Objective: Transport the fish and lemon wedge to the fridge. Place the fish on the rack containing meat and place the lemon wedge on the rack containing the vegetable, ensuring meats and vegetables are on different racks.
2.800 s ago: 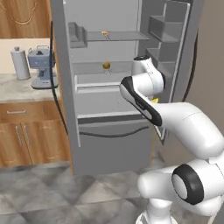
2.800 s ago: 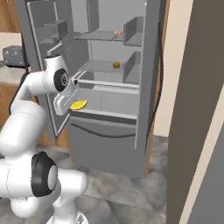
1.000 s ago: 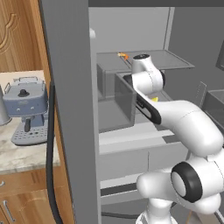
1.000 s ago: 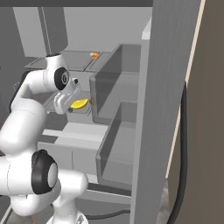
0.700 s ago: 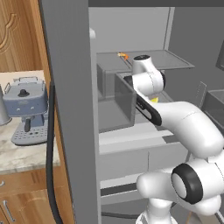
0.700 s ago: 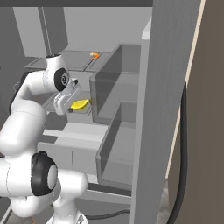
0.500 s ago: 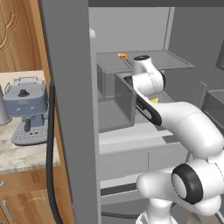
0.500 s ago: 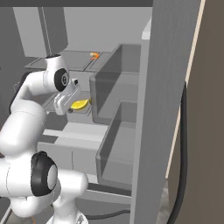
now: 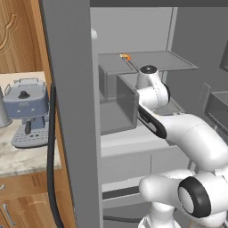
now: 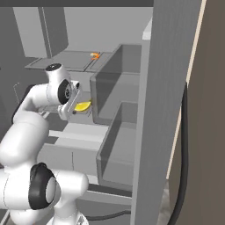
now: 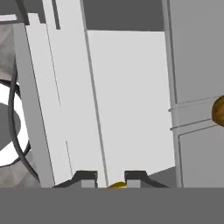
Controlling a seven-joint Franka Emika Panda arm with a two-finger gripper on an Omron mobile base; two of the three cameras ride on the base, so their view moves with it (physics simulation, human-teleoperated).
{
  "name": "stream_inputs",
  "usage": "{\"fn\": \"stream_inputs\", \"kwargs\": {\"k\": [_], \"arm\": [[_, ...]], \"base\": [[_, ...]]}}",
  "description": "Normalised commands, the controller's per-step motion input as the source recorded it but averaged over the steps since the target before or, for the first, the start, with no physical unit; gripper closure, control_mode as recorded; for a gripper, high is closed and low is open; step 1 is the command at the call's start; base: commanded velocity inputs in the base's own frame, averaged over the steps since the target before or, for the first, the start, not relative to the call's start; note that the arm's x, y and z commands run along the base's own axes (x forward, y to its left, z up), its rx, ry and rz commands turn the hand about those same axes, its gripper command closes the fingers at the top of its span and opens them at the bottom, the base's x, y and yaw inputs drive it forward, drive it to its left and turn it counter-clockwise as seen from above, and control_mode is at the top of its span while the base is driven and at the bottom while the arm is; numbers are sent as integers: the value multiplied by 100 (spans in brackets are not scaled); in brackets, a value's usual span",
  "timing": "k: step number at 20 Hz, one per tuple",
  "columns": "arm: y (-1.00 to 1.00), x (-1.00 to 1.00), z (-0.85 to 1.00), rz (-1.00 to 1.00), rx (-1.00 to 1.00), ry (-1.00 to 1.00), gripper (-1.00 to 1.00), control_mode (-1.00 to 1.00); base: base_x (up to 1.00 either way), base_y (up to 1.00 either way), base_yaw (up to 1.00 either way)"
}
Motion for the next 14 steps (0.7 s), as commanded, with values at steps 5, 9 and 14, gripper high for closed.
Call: {"fn": "stream_inputs", "kwargs": {"k": [5, 9, 14], "arm": [[0, 77, -2, 0, 1, -2, 100, -100], [-2, 96, -8, 2, 6, 0, 100, -100], [-4, 84, -21, 2, 3, 0, 100, -100]], "base": [[0, 0, 0], [0, 0, 0], [0, 0, 0]]}}
